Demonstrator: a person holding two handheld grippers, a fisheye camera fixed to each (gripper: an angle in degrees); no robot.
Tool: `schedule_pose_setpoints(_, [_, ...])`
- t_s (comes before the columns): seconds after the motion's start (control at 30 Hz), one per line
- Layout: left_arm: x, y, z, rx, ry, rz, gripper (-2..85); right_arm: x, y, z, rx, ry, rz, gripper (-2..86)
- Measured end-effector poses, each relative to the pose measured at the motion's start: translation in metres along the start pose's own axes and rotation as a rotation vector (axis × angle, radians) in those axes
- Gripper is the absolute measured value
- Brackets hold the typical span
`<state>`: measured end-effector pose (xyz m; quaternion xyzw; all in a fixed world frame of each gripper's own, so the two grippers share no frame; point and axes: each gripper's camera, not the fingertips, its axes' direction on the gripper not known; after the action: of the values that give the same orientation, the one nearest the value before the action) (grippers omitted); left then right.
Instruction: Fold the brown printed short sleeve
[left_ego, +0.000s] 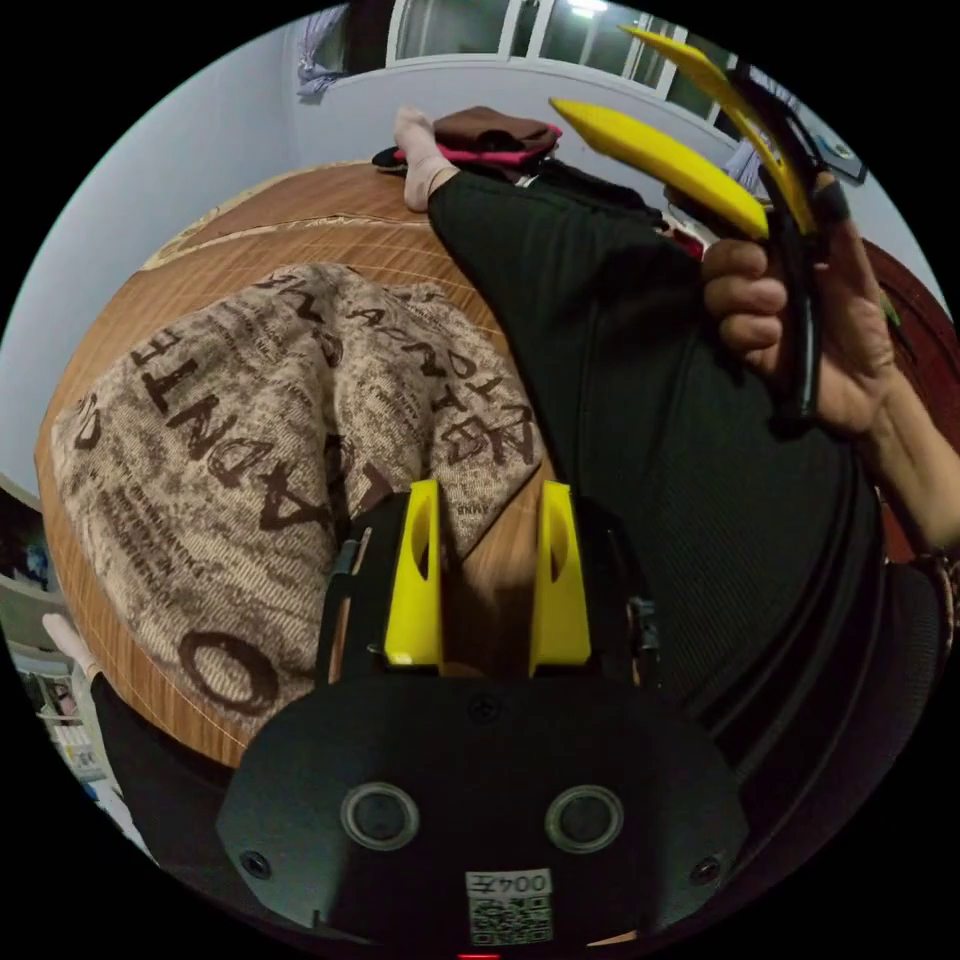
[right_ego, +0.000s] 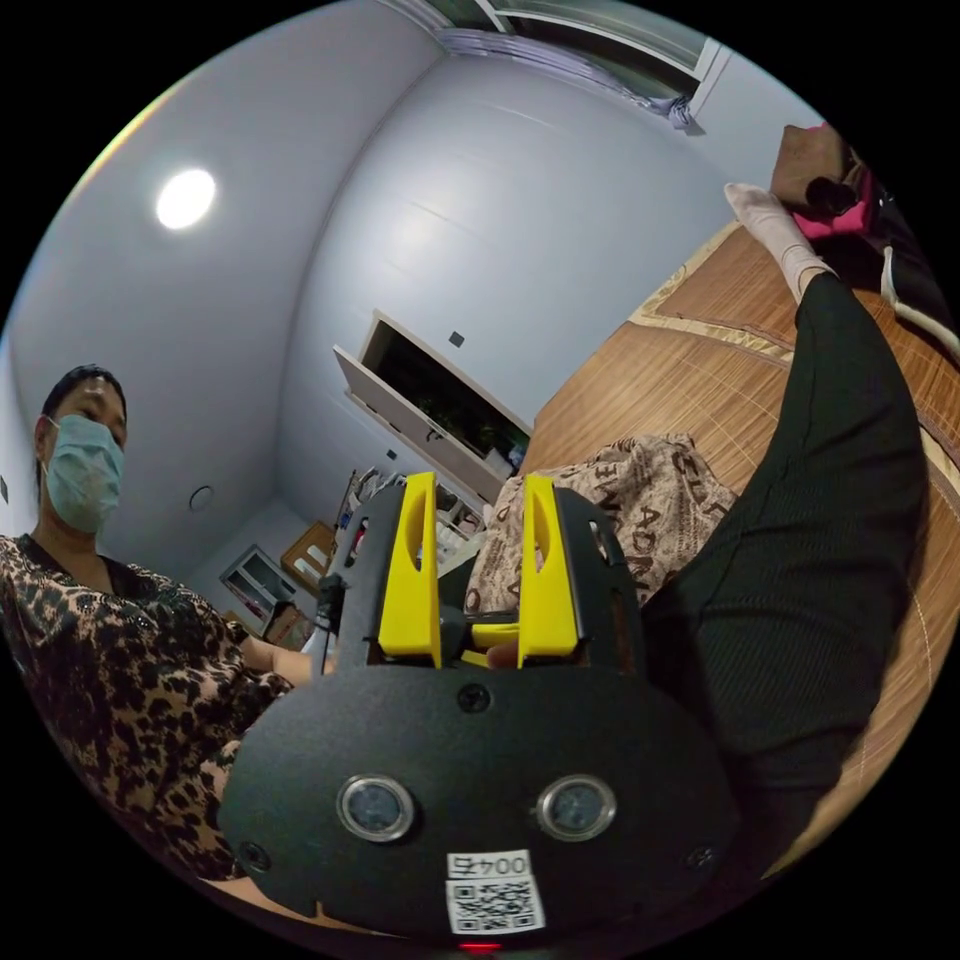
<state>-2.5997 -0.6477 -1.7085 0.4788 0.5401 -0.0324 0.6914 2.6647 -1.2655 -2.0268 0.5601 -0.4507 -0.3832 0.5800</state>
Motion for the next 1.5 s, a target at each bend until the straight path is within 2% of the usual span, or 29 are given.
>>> schedule_pose_setpoints(0.17, [-0.002, -0.011, -0.006, -0.012, -0.129, 0.028, 6.1, 0.002, 0.001, 0.012, -0.009, -0.002, -0.025, 13.0])
schedule_pose_setpoints(0.3, [-0.024, -0.013, -0.034, 0.046, -0.066, -0.043, 3.5, 0.003, 0.003, 0.015, 0.019, 0.009, -0.038, 13.1])
schedule_pose_setpoints(0.4, [-0.049, -0.011, -0.091, 0.194, 0.034, -0.135, 2.9, 0.004, 0.005, 0.016, 0.049, 0.009, -0.043, 12.7])
schedule_pose_setpoints(0.43, [-0.061, -0.007, -0.125, 0.293, 0.068, -0.177, 2.8, 0.004, 0.005, 0.017, 0.05, 0.007, -0.045, 12.5])
schedule_pose_setpoints(0.53, [-0.1, 0.012, -0.215, 0.492, -0.023, -0.286, 2.7, 0.004, 0.004, 0.022, 0.037, 0.003, -0.045, 12.1])
schedule_pose_setpoints(0.6, [-0.131, 0.029, -0.249, 0.543, -0.113, -0.381, 2.8, 0.004, 0.004, 0.025, 0.03, 0.004, -0.045, 11.9])
schedule_pose_setpoints(0.63, [-0.156, 0.039, -0.258, 0.527, -0.13, -0.426, 3.0, 0.005, 0.003, 0.028, 0.027, 0.003, -0.045, 11.8])
schedule_pose_setpoints(0.73, [-0.215, 0.057, -0.239, 0.33, -0.062, -0.55, 3.6, 0.006, 0.002, 0.033, 0.014, -0.001, -0.042, 11.7])
schedule_pose_setpoints(0.83, [-0.236, 0.082, -0.232, 0.319, -0.021, -0.619, 4.7, 0.004, 0.001, 0.038, -0.001, 0.009, -0.045, 11.9])
schedule_pose_setpoints(0.93, [-0.238, 0.099, -0.242, 0.4, -0.027, -0.648, 7.2, 0.002, 0.0, 0.042, -0.014, 0.02, -0.049, 12.2])
schedule_pose_setpoints(1.0, [-0.239, 0.101, -0.248, 0.426, -0.029, -0.637, 9.0, 0.001, -0.001, 0.045, -0.016, 0.022, -0.047, 12.3])
schedule_pose_setpoints(1.13, [-0.246, 0.085, -0.258, 0.365, -0.1, -0.6, 12.9, -0.002, -0.003, 0.052, -0.032, 0.029, -0.054, 12.6])
schedule_pose_setpoints(1.23, [-0.259, 0.073, -0.264, 0.35, -0.162, -0.589, 13.5, -0.006, -0.005, 0.056, -0.039, 0.036, -0.06, 12.7])
schedule_pose_setpoints(1.5, [-0.299, 0.041, -0.266, 0.243, -0.162, -0.521, 13.2, -0.014, -0.01, 0.06, -0.058, 0.043, -0.058, 12.5])
